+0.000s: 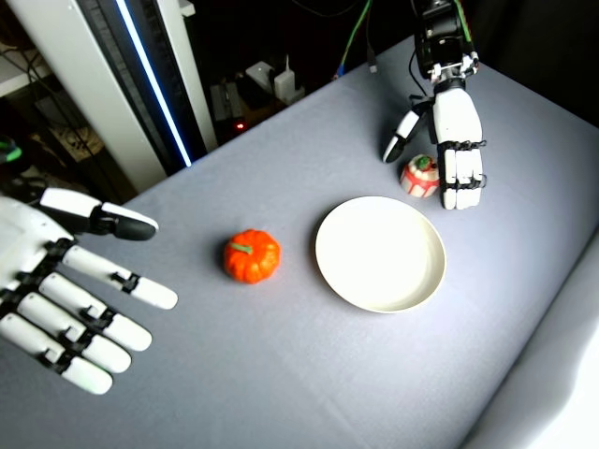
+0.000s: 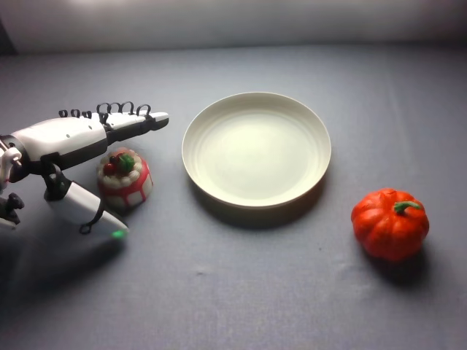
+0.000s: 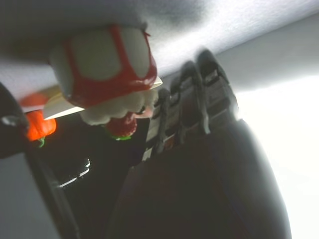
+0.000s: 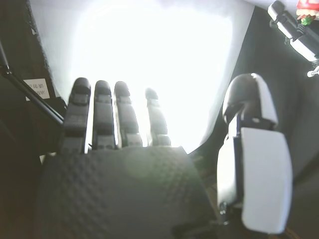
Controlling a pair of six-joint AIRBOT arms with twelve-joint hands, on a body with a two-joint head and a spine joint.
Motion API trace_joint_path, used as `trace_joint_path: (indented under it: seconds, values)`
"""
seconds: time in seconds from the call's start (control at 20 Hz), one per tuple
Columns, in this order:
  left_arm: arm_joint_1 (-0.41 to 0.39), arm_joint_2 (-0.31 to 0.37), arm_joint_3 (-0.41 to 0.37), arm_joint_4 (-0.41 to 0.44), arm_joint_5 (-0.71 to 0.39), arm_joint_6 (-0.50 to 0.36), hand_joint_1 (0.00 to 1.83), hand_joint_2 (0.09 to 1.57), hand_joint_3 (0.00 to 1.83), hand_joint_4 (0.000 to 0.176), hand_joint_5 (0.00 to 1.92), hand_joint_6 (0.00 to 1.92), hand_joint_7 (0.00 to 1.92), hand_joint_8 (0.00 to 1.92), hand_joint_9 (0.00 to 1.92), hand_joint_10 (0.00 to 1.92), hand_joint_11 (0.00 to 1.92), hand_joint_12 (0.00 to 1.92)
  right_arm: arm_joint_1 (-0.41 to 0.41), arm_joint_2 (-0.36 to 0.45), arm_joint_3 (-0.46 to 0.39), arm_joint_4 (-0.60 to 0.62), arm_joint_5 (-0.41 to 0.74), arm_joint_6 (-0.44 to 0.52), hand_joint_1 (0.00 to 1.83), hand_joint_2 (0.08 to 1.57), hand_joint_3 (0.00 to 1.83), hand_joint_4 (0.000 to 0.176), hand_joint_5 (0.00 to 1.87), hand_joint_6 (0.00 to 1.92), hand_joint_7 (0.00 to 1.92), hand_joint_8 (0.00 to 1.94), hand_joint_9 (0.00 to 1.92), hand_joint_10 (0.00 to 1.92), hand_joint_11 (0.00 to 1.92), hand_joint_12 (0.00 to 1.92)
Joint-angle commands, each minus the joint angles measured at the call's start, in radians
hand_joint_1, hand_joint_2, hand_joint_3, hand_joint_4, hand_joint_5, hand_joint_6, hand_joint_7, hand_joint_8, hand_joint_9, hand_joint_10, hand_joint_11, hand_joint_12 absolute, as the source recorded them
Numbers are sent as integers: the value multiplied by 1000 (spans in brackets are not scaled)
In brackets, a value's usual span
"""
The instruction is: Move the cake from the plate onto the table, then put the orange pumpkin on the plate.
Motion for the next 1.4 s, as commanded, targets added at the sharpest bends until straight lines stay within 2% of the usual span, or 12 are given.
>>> trace_joint_path:
  seconds: [0.0, 0.05, 0.35, 0.4, 0.5, 0.55, 0.95, 1.0, 1.05, 1.1, 1.25, 1.35]
  values:
    - [-2, 17, -2, -53, -113, -3, 1093, 748, 3, 133, 0, 0, 0, 0, 0, 0, 0, 0, 13, 1, 0, 3, 123, 6, 374, 1072, 1, 114, 0, 0, 0, 0, 0, 0, 0, 0]
    - [-2, 28, -13, -73, -131, -3, 1083, 767, 12, 174, 0, 0, 0, 0, 0, 0, 0, 0, 13, 1, 0, 3, 123, 6, 380, 1063, 0, 128, 0, 0, 0, 0, 0, 0, 0, 0]
    - [41, 190, -121, -313, -362, -3, 1016, 770, 7, 151, 0, 0, 0, 0, 0, 0, 91, 42, 11, -1, 0, -4, 105, 6, 360, 1054, 0, 120, 0, 0, 0, 0, 0, 0, 0, 0]
    - [67, 225, -153, -370, -442, -3, 1121, 869, 19, 158, 1, 0, 0, 0, 68, 21, 3, 883, 11, -3, 2, -8, 97, 6, 386, 1056, 0, 106, 2, 0, 0, 0, 0, 0, 0, 0]
    - [98, 254, -179, -413, -518, -3, 1091, 899, 16, 172, 3, 0, 40, 8, 144, 37, 0, 829, 14, -4, 5, -13, 81, 7, 402, 1053, 0, 88, 25, 9, 0, 0, 0, 0, 0, 0]
    - [98, 254, -179, -413, -518, -3, 990, 1009, 14, 132, 2, 0, 102, 2, 203, 24, 0, 799, 14, -4, 5, -13, 81, 7, 432, 1049, 0, 71, 67, 20, 4, 1, 0, 0, 27, 13]
    - [219, 323, -277, -505, -753, -3, 1094, 964, 0, 88, 35, 5, 90, 3, 117, 15, 0, 203, 63, -15, 46, -59, -61, 12, 695, 973, 0, 33, 125, 2, 42, 2, 2, 1, 10, 49]
    - [239, 326, -282, -521, -767, -3, 1094, 964, 0, 88, 35, 5, 90, 3, 117, 15, 0, 203, 88, -31, 71, -81, -109, 30, 695, 973, 0, 33, 125, 2, 42, 2, 2, 1, 10, 49]
    - [257, 328, -286, -534, -781, -3, 1093, 977, 3, 93, 30, 2, 93, 1, 110, 6, 0, 184, 113, -53, 99, -101, -156, 57, 698, 912, 5, 87, 124, 2, 33, 0, 8, 0, 0, 189]
    - [272, 330, -290, -547, -794, -3, 1085, 949, 0, 110, 54, 4, 125, 4, 130, 10, 0, 222, 134, -76, 129, -123, -207, 85, 718, 895, 0, 98, 127, 1, 9, 3, 1, 0, 0, 86]
    - [283, 334, -293, -558, -803, -3, 1075, 968, 2, 119, 25, 0, 74, 0, 133, 7, 0, 273, 227, -154, 224, -213, -386, 143, 701, 928, 3, 87, 95, 0, 22, 1, 22, 1, 0, 388]
    - [287, 332, -291, -558, -807, -3, 1021, 936, 0, 125, 13, 1, 102, 3, 203, 19, 0, 396, 313, -209, 274, -292, -516, 144, 777, 928, 2, 39, 70, 2, 6, 2, 10, 7, 0, 414]
